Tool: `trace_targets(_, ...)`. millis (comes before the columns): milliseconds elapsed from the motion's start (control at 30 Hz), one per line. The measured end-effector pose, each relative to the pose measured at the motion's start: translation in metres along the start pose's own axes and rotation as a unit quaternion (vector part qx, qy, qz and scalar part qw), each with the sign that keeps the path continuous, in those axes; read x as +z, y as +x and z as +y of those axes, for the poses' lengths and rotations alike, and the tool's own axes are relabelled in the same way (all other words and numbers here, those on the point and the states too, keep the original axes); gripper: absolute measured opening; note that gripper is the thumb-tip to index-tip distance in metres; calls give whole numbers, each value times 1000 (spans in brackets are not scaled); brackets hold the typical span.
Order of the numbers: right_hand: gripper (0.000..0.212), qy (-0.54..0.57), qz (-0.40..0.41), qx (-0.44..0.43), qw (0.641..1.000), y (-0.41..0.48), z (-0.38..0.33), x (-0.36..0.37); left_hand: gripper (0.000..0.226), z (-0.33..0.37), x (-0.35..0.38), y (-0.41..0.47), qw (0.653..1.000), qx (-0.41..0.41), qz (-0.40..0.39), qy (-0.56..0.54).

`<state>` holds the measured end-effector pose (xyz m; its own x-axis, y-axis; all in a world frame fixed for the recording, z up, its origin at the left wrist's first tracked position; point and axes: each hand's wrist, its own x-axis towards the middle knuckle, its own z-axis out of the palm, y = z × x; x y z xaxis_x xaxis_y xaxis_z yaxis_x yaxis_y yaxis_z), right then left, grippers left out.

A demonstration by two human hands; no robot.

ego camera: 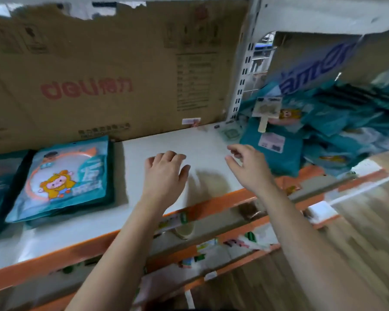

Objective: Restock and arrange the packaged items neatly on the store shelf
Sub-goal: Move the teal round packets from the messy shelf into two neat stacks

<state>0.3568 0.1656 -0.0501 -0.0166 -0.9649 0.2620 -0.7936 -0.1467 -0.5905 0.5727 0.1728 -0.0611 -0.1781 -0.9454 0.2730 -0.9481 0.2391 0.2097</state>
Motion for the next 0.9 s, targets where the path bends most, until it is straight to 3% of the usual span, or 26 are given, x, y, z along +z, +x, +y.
trace_targets(433,34,-13,41,13,999,0,182,-159,35,248,62,75,996,76,-7,-48)
trace_targets(900,27,-57,100,24,993,87,325,-245,40,385,120,213,989,127,-1,-77)
